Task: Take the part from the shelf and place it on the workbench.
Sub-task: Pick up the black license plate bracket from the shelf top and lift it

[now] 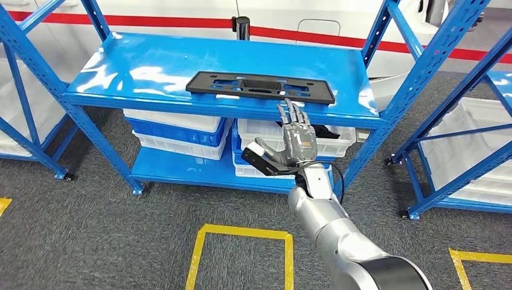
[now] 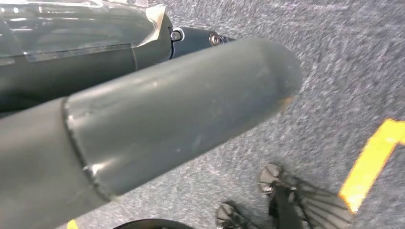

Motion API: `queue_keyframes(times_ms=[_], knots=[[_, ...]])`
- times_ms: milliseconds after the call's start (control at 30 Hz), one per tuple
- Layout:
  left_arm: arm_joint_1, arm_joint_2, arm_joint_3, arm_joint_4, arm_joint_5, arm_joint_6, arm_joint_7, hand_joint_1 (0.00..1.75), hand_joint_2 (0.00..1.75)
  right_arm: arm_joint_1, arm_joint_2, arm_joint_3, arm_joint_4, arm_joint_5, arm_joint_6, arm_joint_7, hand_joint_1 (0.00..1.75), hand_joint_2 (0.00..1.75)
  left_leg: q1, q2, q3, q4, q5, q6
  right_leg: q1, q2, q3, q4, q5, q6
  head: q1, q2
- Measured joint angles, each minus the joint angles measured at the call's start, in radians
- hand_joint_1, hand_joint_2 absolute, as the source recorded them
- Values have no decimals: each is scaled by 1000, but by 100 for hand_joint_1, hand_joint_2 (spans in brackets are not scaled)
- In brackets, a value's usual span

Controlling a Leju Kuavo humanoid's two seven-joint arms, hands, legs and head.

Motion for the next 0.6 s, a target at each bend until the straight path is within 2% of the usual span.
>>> queue_keyframes(times_ms=[33,67,100,133,167,200,233,267,333,400,467,500,533,600], knots=[[0,0,2,0,0,4,1,0,0,-1,1,0,0,0,0,0,0,0,-2,1,5,0,-3,4,2,0,-47,76,-22,-9,1,0],[-1,0,3,0,0,9,3,0,0,0,1,0,0,1,0,0,0,0,-4,-1,9,0,-7,8,6,1,-109,162,-43,-17,3,0],[-1,0,4,0,0,14,7,0,0,4,0,0,0,1,0,-1,0,0,-7,-2,14,0,-12,10,10,1,-166,231,-55,-20,4,0],[-1,0,5,0,0,20,12,0,0,8,-1,0,0,1,0,-1,0,0,-10,-5,21,0,-18,11,15,1,-208,267,-52,-20,5,0],[1,0,6,0,0,24,17,0,0,11,-2,0,0,1,0,-2,0,0,-13,-7,31,1,-26,11,20,1,-232,260,-29,-16,5,0],[2,0,7,0,0,27,21,0,0,12,-3,0,0,1,0,-2,0,0,-16,-9,42,1,-34,10,25,1,-235,214,9,-12,5,0],[4,0,8,0,0,28,22,0,0,12,-3,0,0,2,0,-2,0,0,-18,-9,53,0,-44,8,30,1,-227,142,64,-9,6,0],[4,-1,9,1,0,29,24,0,0,12,-4,0,1,2,0,-3,0,0,-21,-9,66,2,-54,5,35,1,-216,76,111,-13,4,0],[3,-1,9,2,0,29,25,0,0,13,-5,0,1,2,0,-3,0,0,-22,-10,78,2,-72,-4,45,0,-198,4,158,-39,3,0],[1,-1,10,2,-1,30,25,0,0,11,-5,0,1,2,0,-3,0,0,-21,-10,85,9,-78,-15,46,1,-185,-4,155,-67,3,0],[0,0,10,1,-1,30,26,0,0,8,-4,0,0,2,0,-3,0,0,-18,-6,71,51,-78,-27,38,3,-163,-13,152,-83,2,0],[-1,0,10,1,-1,30,26,0,0,6,-3,0,0,2,0,-4,0,0,-15,-5,45,95,-80,-34,33,4,-150,-15,147,-90,2,0],[-2,0,10,1,-2,30,25,0,0,5,-1,0,0,2,0,-4,0,0,-8,-4,4,154,-86,-44,32,4,-140,-16,140,-95,2,0],[-2,1,11,1,-5,30,16,0,0,7,1,0,0,2,0,-4,0,87,10,-1,-88,263,-124,-63,30,4,-120,-16,119,-97,1,0]])
